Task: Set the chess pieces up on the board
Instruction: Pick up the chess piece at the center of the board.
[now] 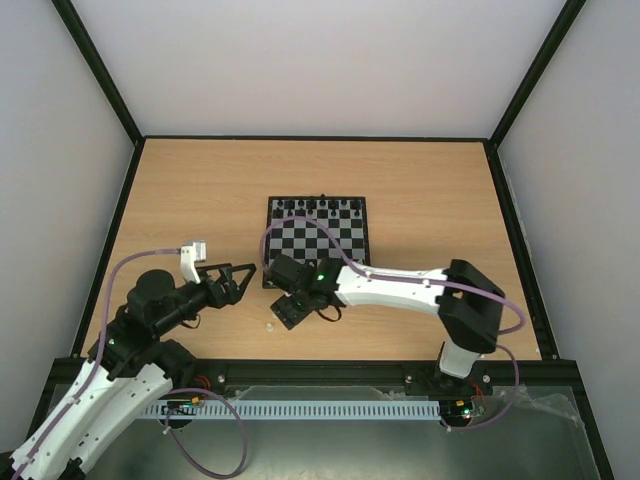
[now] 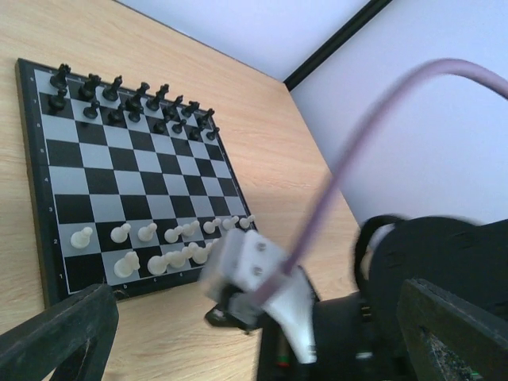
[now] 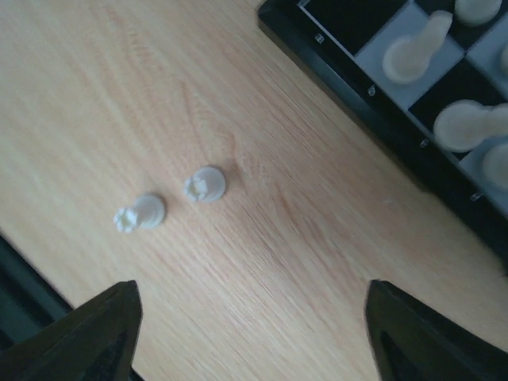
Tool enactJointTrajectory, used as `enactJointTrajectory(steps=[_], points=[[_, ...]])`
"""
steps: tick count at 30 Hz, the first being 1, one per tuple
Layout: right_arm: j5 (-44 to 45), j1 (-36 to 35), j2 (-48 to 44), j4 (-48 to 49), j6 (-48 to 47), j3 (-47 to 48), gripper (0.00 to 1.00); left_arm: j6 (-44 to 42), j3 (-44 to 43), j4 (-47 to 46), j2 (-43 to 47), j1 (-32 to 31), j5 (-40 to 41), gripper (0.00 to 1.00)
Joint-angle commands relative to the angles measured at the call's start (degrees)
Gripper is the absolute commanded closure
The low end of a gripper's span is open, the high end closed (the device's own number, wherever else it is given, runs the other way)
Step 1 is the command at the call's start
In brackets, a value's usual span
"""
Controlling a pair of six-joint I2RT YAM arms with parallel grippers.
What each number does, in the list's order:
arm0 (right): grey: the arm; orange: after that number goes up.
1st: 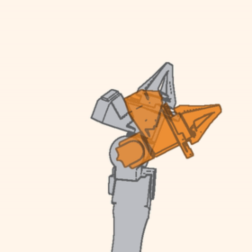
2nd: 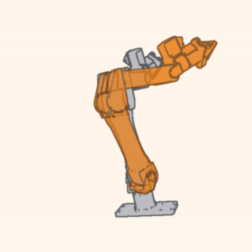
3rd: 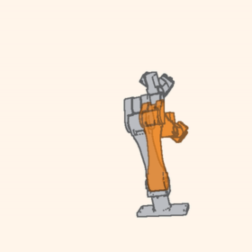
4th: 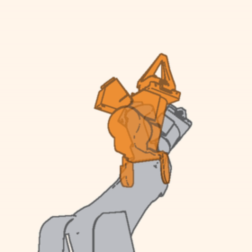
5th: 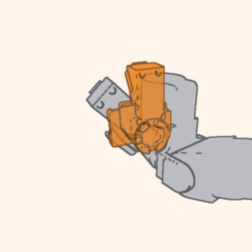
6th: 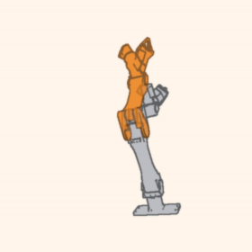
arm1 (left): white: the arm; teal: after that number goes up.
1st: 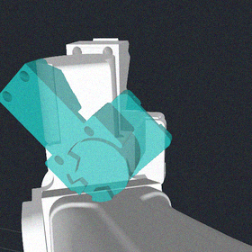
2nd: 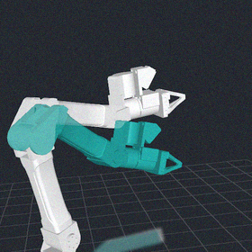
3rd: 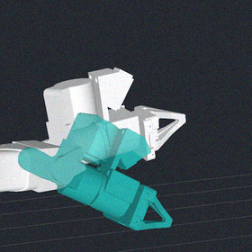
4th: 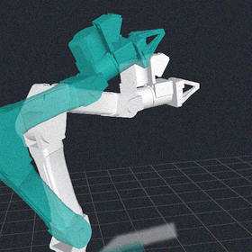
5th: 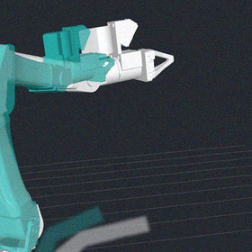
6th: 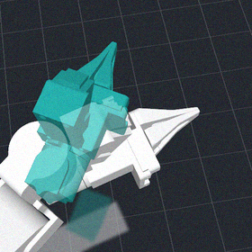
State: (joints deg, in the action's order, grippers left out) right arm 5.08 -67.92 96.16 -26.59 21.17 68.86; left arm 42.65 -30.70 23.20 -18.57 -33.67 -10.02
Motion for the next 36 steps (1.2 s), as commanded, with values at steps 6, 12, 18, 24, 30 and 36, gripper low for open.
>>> enactJointTrajectory(steps=[6,12,18,24,30,36], points=[[2.78,-1.98,10.36,-0.54,1.73,7.34,0.53,0.25,-2.81,3.49,2.92,0.38,1.77,0.01],[1.88,-2.5,13.65,-1.08,1.42,10.33,0.6,-0.18,-3.1,3.43,2.94,0.36,1.5,0.0],[0.96,-2.74,15.2,-1.16,1.5,11.17,0.61,-0.51,-3.66,3.68,2.92,0.37,1.7,0.01],[0.46,-3.1,16.76,-1.52,1.48,11.99,0.64,-0.47,-4.61,3.91,7.86,0.36,3.24,0.01],[0.87,-3.1,17.98,-1.94,1.42,12.69,0.7,-0.41,-5.16,4.49,8.8,0.36,3.57,0.01],[1.63,-3.14,18.27,-2.47,1.49,12.93,0.8,-0.38,-5.05,4.45,9.07,0.43,3.52,0.01]])
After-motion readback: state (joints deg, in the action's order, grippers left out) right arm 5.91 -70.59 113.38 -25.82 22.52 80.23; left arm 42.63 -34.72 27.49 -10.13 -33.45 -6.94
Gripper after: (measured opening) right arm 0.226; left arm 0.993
